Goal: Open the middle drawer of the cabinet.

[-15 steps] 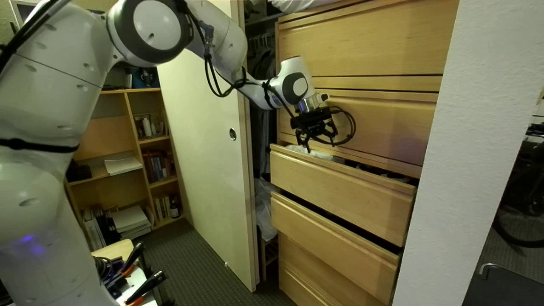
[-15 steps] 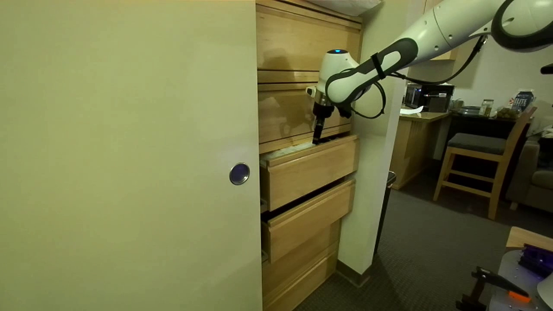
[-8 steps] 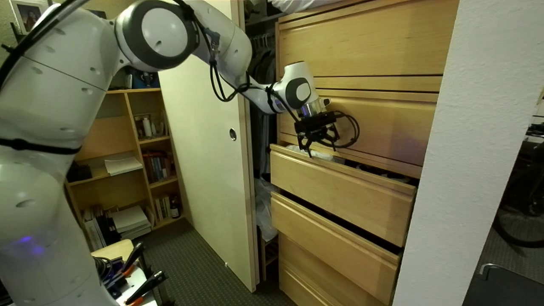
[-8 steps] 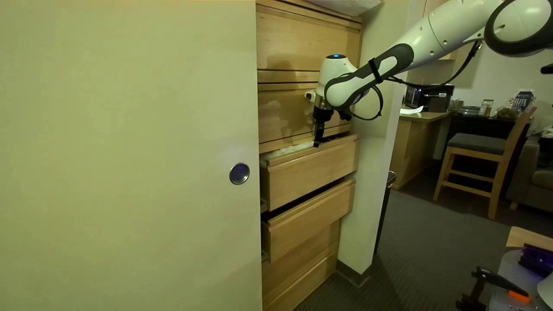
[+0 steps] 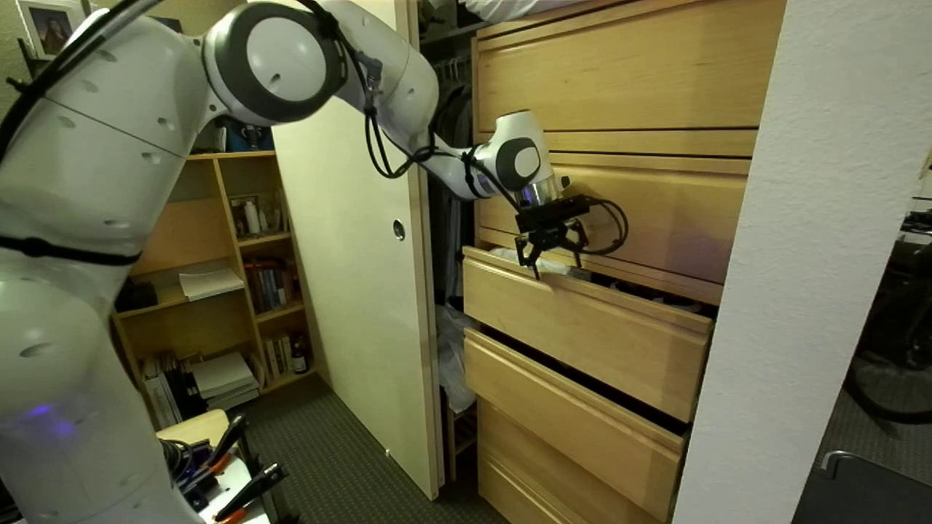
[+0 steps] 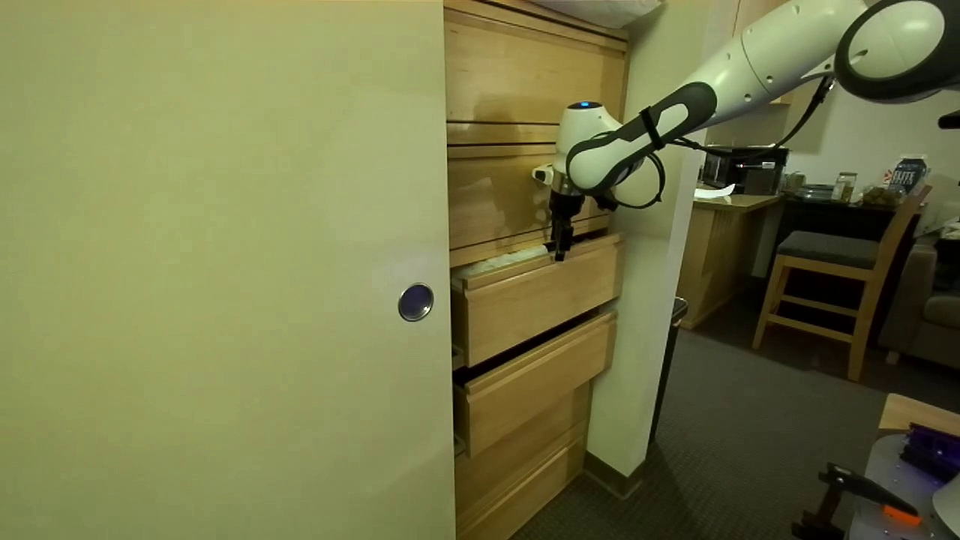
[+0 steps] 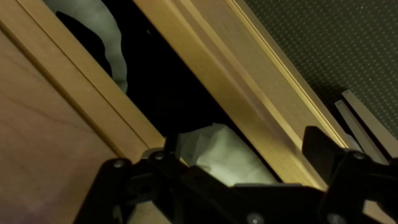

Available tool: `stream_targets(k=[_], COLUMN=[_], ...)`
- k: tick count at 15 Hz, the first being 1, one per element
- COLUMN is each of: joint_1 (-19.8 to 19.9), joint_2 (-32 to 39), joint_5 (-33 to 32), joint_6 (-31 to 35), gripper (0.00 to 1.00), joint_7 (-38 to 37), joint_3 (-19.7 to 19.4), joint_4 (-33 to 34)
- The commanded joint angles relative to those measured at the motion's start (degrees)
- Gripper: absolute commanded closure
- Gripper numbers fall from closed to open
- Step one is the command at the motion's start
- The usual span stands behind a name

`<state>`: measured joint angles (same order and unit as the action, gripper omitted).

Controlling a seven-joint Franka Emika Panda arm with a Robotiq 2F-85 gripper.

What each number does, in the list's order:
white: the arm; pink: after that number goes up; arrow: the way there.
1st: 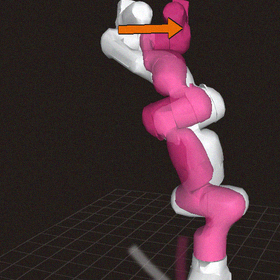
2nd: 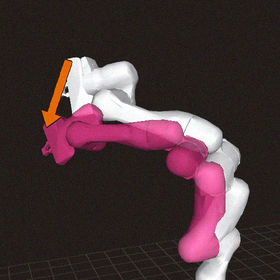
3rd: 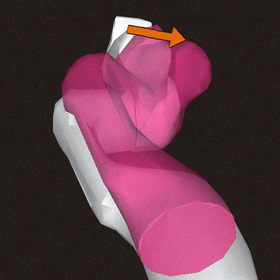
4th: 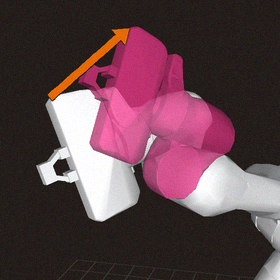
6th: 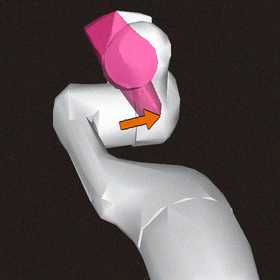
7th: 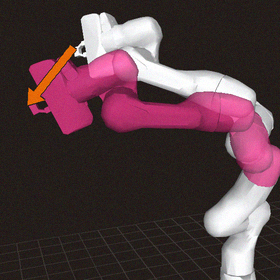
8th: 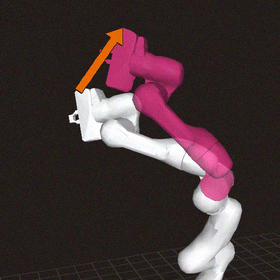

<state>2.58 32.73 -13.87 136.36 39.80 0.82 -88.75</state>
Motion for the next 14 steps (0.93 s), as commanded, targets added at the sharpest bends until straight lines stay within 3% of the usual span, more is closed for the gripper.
stream_targets(k=[1, 14], joint_1=[2.2, 4.3], joint_2=[4.8, 4.8], joint_5=[-0.4, 0.2], joint_6=[2.5, 4.0], gripper=[0.0, 0.0], joint_7=[4.9, 10.7], joint_3=[1.1, 2.9], joint_4=[4.2, 1.5])
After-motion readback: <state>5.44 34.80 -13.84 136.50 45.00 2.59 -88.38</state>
